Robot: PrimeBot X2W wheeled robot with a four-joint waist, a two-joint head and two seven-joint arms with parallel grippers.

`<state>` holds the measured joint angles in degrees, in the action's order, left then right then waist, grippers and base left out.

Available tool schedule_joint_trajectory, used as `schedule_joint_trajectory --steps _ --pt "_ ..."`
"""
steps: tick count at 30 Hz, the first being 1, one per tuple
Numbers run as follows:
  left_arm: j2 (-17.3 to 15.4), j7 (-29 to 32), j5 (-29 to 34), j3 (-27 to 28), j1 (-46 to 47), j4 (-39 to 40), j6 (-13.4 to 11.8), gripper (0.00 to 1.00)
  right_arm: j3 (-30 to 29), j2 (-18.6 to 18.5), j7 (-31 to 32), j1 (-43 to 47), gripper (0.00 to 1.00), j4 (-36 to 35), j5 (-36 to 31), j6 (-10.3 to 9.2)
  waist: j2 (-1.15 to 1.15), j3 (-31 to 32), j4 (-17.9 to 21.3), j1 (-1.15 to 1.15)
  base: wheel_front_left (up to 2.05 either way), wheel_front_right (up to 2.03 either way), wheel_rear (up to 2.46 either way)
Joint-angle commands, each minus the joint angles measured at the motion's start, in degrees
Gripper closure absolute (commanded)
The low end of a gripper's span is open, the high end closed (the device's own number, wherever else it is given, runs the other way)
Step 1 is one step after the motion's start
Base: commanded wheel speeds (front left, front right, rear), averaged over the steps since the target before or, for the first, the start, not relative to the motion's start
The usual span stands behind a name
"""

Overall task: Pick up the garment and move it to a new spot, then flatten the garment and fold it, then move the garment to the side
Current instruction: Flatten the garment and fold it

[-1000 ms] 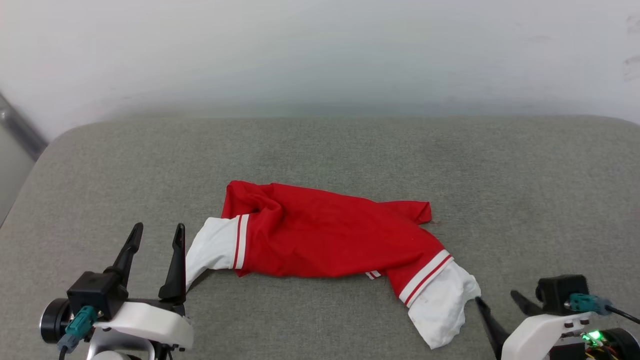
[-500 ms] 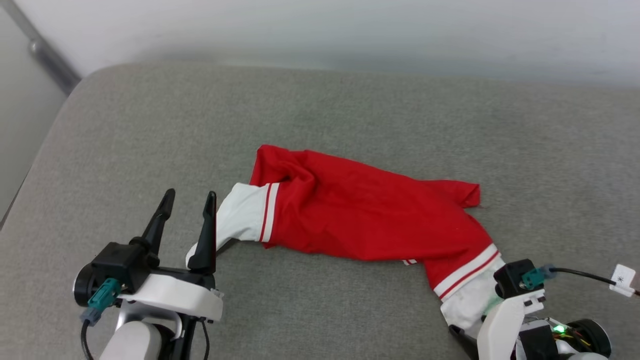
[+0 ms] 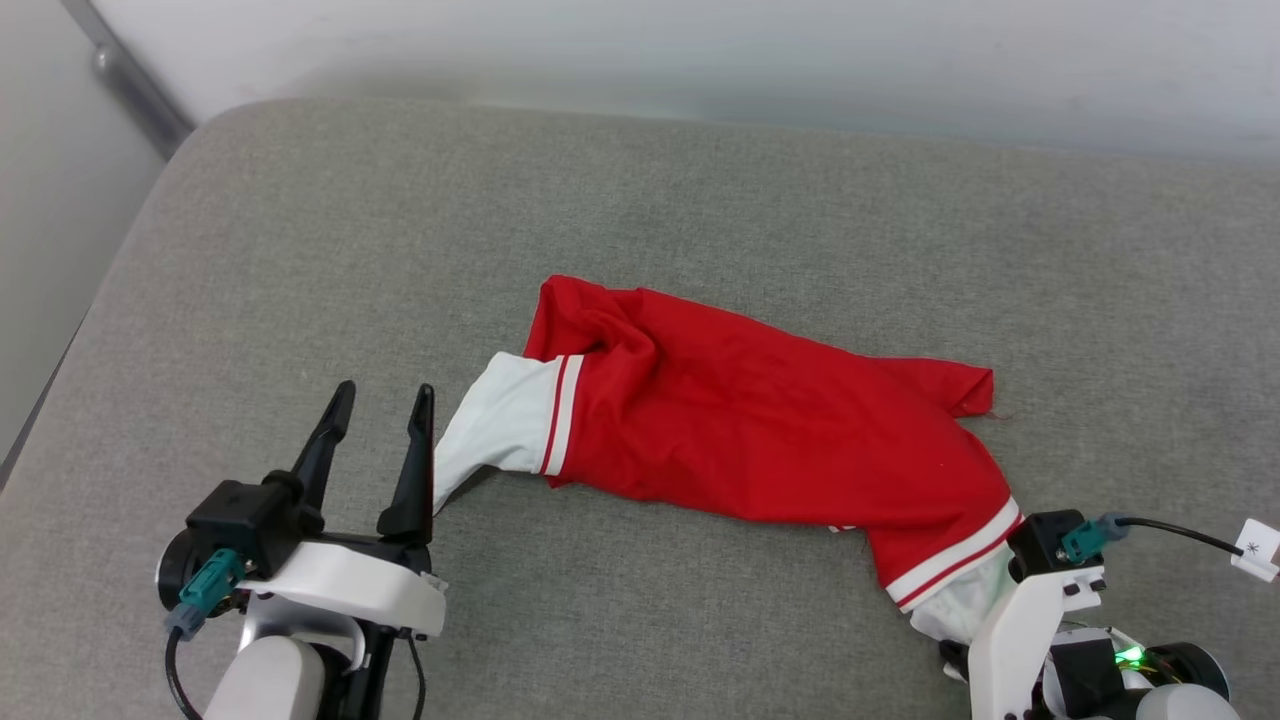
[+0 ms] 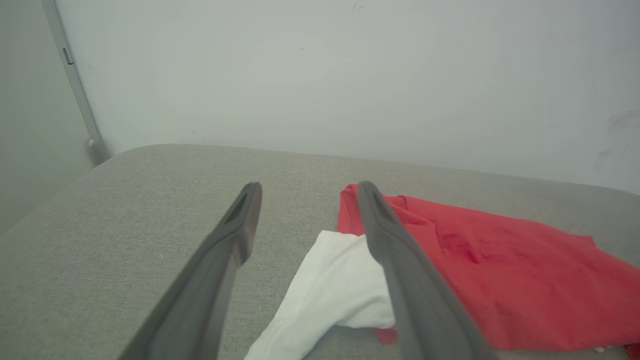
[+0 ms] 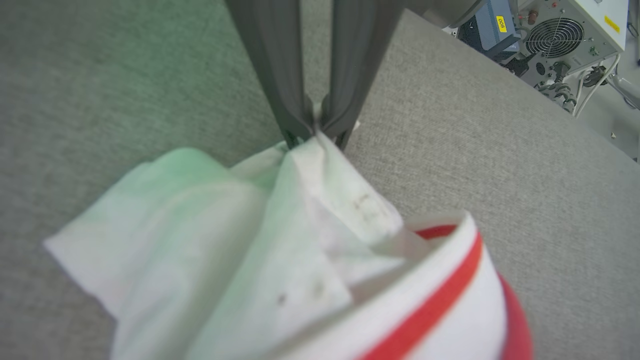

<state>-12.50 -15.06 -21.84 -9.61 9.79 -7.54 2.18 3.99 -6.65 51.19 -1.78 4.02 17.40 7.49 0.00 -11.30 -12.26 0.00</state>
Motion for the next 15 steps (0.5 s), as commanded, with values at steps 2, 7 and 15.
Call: schedule_joint_trajectory --steps 2,7,15 --pt "-0.4 -0.1 0.8 1.2 -0.8 -0.8 0.3 0.0 0.5 1.0 -1.7 1.5 1.0 1.4 -0.6 -0.01 0.0 1.6 1.4 0.0 0.0 0.0 0.0" --pt "-1.9 0.3 0.9 2.8 -1.6 -1.9 -0.2 0.0 -3.3 0.0 -6.4 0.9 1.0 -3.0 -2.0 -0.02 0.0 4.1 3.6 0.0 0.0 0.0 0.0" --pt "-5.2 8.1 -2.3 5.3 -2.2 -0.6 -0.5 0.0 -10.1 0.4 -9.8 2.5 1.0 -6.9 -3.9 -0.02 0.0 6.2 7.0 0.0 0.0 0.0 0.0"
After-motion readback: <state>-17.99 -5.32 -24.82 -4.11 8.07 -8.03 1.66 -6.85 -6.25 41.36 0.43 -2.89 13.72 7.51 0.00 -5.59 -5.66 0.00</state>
